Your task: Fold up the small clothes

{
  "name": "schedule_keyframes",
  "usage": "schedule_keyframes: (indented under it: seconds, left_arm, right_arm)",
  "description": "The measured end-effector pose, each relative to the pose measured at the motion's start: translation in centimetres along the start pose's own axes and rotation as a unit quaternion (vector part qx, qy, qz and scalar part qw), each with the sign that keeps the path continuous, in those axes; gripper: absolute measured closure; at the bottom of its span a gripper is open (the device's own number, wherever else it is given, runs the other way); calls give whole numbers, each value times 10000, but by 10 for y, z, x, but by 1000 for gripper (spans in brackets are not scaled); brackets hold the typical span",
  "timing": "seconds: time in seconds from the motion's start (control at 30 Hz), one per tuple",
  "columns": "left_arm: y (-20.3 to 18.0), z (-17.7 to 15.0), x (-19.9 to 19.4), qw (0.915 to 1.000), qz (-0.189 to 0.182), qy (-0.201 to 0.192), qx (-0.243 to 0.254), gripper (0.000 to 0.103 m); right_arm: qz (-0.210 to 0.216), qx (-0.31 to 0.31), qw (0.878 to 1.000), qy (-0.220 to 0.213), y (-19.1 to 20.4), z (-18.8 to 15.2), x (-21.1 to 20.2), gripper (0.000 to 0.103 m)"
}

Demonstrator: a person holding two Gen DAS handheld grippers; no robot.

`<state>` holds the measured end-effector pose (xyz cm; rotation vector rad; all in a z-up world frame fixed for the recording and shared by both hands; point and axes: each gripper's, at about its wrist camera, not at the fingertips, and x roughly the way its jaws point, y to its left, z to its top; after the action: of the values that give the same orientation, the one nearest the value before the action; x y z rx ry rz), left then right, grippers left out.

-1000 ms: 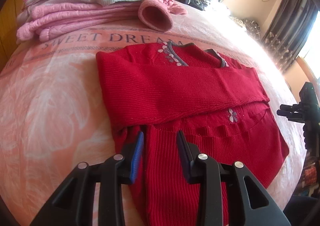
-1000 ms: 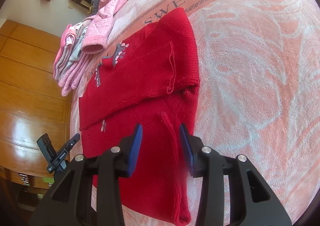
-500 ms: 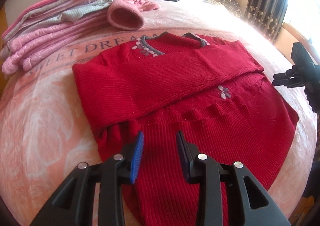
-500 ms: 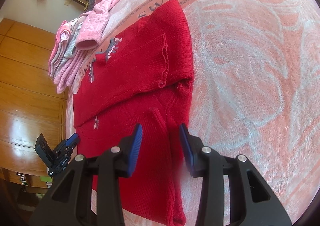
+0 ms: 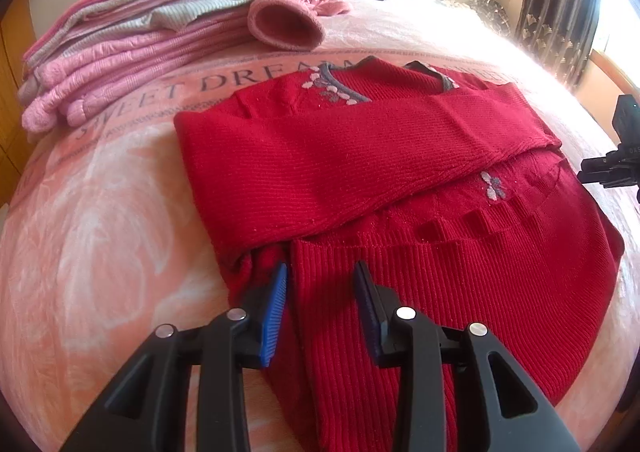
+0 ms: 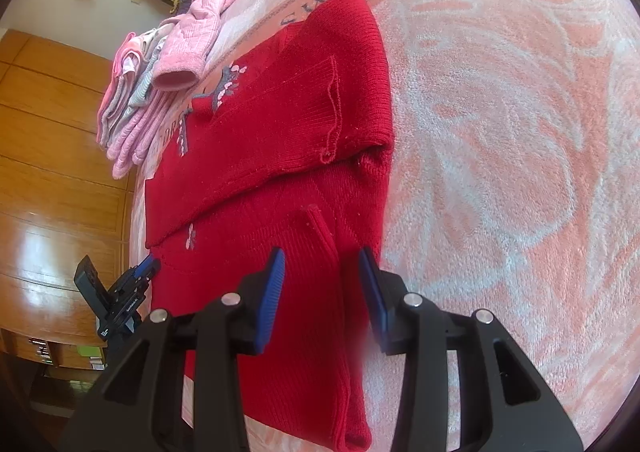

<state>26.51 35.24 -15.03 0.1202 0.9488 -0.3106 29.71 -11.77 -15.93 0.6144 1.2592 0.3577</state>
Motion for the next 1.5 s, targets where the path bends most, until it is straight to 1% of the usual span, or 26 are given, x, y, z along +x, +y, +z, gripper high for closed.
schedule_keyframes:
  seconds: [0.1,0.13,0.17,0.2,0.27,0.3,0.33,0.37,0.4,0.47,0.57,0.67,0.77,0.87,0.9,0.93,0.97,1.0,1.03,1.07,1.1,1.13,1.2,1.23,1.33,1.5]
  left_arm:
    - [5,0,-1,9995,-203,-31,-257,67]
    - [4,0,-3,9994,-254,-62,-233,71]
    - [2,0,-5,9995,-277,-93,-155,78]
    - [-2,-1,-6,9997,-215,-107,-56,80]
    - [-3,-2,-7,9999,-106,-109,19,89]
    - [-1,-2,-7,9998,-101,-141,-44,91]
    - [2,-2,-9,9996,-134,-188,-159,97]
    - [6,-1,-12,9990,-237,-256,-295,98]
    - [9,-1,-16,9979,-357,-346,-404,98]
    - [10,1,-25,9954,-671,-484,-485,99]
    - [3,4,-28,9945,-817,-496,-434,99]
    - [-2,2,-18,9963,-703,-339,-353,99]
    - [-5,-1,-7,9988,-390,-147,-239,98]
    - [-7,-1,-6,9995,-195,-168,-182,94]
    - [-8,-2,-5,9997,-129,-153,-138,93]
    - [-8,-2,-4,9998,-98,-142,-115,89]
    - [-9,-3,-3,9998,-74,-141,-106,87]
    - [-8,-4,-3,9998,-73,-151,-109,87]
    - [-8,-5,-3,9998,-81,-162,-114,87]
    - [-7,-4,-3,9998,-90,-160,-115,87]
    - [-6,-4,-4,9998,-87,-161,-111,87]
    - [-6,-4,-4,9998,-91,-168,-107,87]
    - [-7,-4,-4,9998,-104,-163,-102,87]
    - [-6,-3,-4,9997,-127,-166,-112,89]
    - [-9,-2,-8,9995,-180,-222,-103,98]
    - [-4,7,-32,9942,-727,-634,-478,99]
  right_arm:
    - [-2,-40,10000,5,2,0,0,64]
    - [6,-46,10000,1,2,0,-1,64]
    - [9,-51,10000,-1,2,0,0,64]
    - [10,-65,10000,-1,2,0,-1,64]
    - [-1,-166,9999,-24,4,1,-2,64]
    - [-9,-256,9997,-38,6,2,-4,64]
    - [-23,-370,9993,-64,8,2,-4,63]
    - [-39,-512,9986,-91,11,3,-6,59]
    - [-62,-642,9979,-113,14,4,-6,56]
    - [-54,-873,9960,-159,19,5,-6,56]
    - [-48,-1014,9948,-105,22,8,-1,56]
    - [-217,-1133,9933,31,24,6,10,56]
    - [-445,-1287,9907,75,25,4,19,56]
    - [-577,-1528,9865,-64,32,6,22,43]
    - [-629,-1653,9842,-73,36,6,24,42]
    - [-670,-1778,9818,-29,41,5,27,42]
    - [-705,-1907,9791,31,45,3,31,48]
    - [-733,-2020,9766,86,48,1,33,58]
    - [-821,-2107,9740,124,51,-1,36,61]
    - [-944,-2167,9716,114,53,-1,36,68]
    - [-1011,-2179,9707,104,53,-2,36,79]
    - [-1025,-2144,9713,85,51,-1,34,84]
    - [-846,-1992,9763,58,45,3,29,96]
    - [-732,-1940,9783,50,42,4,26,99]
    - [-538,-2018,9779,2,44,5,16,99]
    - [-201,-2211,9749,-173,58,4,-9,100]
